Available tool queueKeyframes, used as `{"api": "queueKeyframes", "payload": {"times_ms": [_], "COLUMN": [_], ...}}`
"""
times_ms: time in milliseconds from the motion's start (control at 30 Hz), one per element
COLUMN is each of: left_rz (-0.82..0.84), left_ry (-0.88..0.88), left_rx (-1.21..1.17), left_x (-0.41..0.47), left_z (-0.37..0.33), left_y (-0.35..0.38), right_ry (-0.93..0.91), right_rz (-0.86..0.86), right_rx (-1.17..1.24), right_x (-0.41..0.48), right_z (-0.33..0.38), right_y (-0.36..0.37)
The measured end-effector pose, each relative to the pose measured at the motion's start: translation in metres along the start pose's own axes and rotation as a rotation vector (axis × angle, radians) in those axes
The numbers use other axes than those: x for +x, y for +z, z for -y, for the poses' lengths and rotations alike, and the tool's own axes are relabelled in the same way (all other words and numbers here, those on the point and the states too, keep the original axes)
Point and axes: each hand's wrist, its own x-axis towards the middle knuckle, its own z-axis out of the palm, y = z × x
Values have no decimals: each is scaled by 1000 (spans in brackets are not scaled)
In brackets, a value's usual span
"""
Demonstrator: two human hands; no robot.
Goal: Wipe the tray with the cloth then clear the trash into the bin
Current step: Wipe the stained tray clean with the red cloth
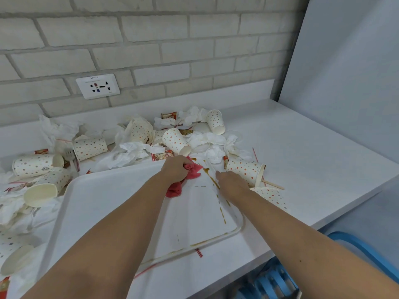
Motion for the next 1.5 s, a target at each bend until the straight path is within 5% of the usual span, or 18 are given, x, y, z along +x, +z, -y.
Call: {"api": "queueKeyframes", "payload": {"times_ms": [133,367,667,1100,1300,1500], "left_rz": [83,-27,22,284,86,29], "left_ry": [71,-114,-54,117,-21,34], "left_rx": [74,178,99,-88,109,201], "left_x": [-6,-8,23,-12,-8,-4], "left_z": [5,5,-12,-10,-3,-32], "left_y": [-5,-7,9,-1,-5,14], "right_ry": [-4,-46,-71,-45,-51,-44], "right_rz": [27,86,59,92,85,41], "right_rx": [-6,28,6,102,89,82], "right_x": [1,2,4,1,-3,-3], "right_z": [-1,-2,-3,-2,1,4], "right_y": [0,-3,0,-4,-7,-4]}}
